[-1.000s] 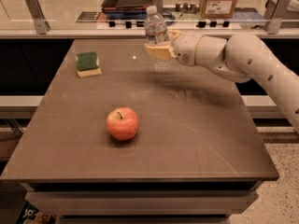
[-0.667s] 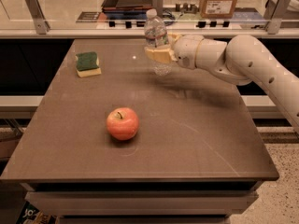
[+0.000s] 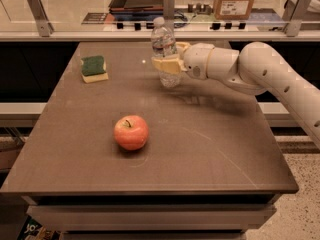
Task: Place water bottle upright
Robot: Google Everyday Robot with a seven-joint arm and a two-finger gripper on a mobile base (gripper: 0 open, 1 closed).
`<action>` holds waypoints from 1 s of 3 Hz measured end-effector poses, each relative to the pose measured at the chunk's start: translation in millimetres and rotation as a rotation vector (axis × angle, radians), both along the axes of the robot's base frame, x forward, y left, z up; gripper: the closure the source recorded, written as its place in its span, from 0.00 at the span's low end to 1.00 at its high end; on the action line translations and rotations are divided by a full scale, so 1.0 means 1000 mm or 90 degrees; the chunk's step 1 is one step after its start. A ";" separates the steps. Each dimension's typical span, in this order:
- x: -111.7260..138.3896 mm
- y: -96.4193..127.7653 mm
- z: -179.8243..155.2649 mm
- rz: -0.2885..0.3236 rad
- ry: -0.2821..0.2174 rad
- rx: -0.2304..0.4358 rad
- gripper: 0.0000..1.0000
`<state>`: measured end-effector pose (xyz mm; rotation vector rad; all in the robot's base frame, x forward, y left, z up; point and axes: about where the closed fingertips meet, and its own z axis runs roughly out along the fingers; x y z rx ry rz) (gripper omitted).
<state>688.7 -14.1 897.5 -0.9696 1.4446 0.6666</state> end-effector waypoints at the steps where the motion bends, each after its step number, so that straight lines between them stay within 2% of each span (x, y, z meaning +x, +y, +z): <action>1: 0.000 0.007 -0.008 0.014 0.007 0.021 1.00; 3: 0.000 0.007 -0.004 0.014 0.007 0.021 1.00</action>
Offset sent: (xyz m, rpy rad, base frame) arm 0.0020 0.0090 -0.0303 0.1568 -0.0062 0.0326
